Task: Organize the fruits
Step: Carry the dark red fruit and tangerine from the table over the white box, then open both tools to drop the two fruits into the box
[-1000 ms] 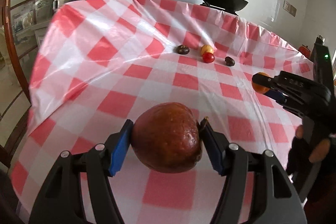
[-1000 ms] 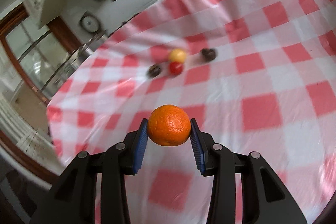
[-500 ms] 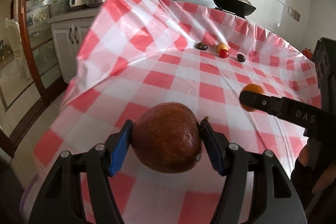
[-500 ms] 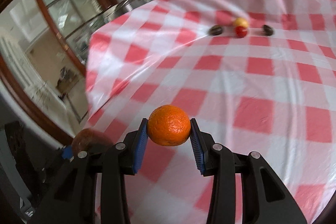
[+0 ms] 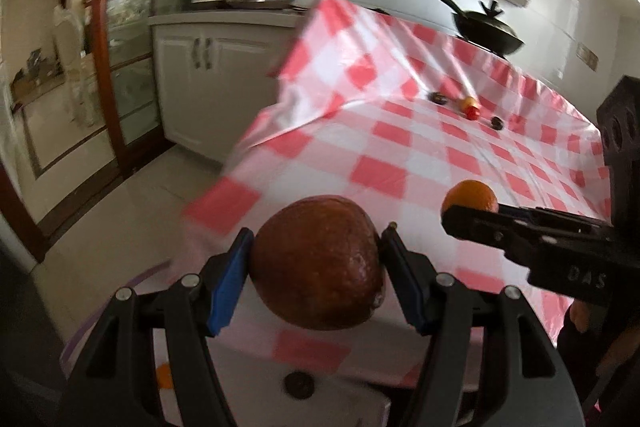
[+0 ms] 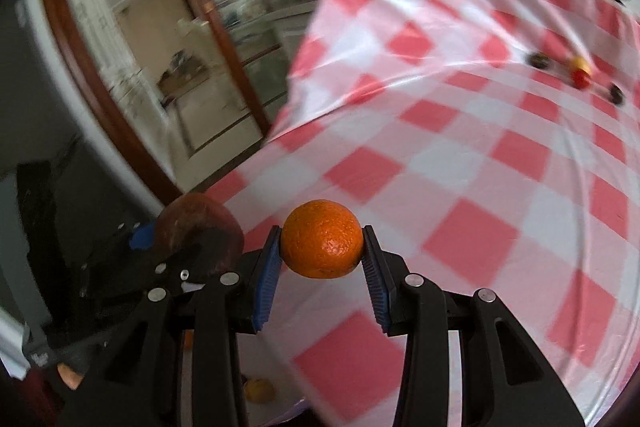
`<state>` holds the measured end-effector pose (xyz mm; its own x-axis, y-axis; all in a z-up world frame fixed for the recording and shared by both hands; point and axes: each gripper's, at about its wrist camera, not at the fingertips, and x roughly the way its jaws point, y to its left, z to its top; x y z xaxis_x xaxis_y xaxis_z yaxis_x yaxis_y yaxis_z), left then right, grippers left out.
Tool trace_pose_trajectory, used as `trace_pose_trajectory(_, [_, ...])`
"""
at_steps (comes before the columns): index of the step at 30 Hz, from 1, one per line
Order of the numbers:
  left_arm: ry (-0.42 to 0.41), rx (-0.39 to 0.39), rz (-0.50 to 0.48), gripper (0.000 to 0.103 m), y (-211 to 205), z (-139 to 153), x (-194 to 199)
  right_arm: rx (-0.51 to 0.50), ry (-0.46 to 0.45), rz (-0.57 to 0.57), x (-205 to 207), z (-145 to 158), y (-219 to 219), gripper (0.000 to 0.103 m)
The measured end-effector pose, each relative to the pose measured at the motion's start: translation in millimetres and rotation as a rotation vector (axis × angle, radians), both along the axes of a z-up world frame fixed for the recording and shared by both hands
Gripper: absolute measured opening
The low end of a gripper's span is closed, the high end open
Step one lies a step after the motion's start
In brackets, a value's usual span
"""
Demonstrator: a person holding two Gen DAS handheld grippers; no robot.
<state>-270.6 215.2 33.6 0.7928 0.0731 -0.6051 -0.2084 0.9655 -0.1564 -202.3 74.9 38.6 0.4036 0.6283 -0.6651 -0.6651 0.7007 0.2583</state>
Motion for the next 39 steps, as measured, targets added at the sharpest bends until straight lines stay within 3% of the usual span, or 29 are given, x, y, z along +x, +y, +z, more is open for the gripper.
trace_pose_trajectory(10, [0.050,-0.045,0.186,0.065,72,-28,-72,-0.117,-0.056,0.320,-71,-24,74,0.040])
trace_pose_trajectory(18, [0.251,-0.105,0.270,0.065,111,-99,-78,-0.389,-0.014,0.530,-118,-109,124,0.040])
trace_pose_trajectory(22, [0.337,-0.123,0.274,0.065,116,-131,-74,-0.492,0.022,0.563,-125,-147,137,0.040])
trace_pose_trajectory(27, [0.399,-0.154,0.269,0.065,119,-158,-69,-0.539,0.068,0.563,-122,-172,146,0.040])
trace_pose_trajectory(36, [0.435,-0.114,0.263,0.066,112,-165,-53,-0.551,0.113,0.526,-111,-180,145,0.041])
trace_pose_trajectory(38, [0.440,-0.118,0.269,0.066,112,-165,-53,-0.537,0.110,0.519,-112,-176,141,0.045])
trace_pose_trajectory(39, [0.421,-0.115,0.277,0.066,112,-162,-54,-0.525,0.110,0.516,-111,-172,141,0.053])
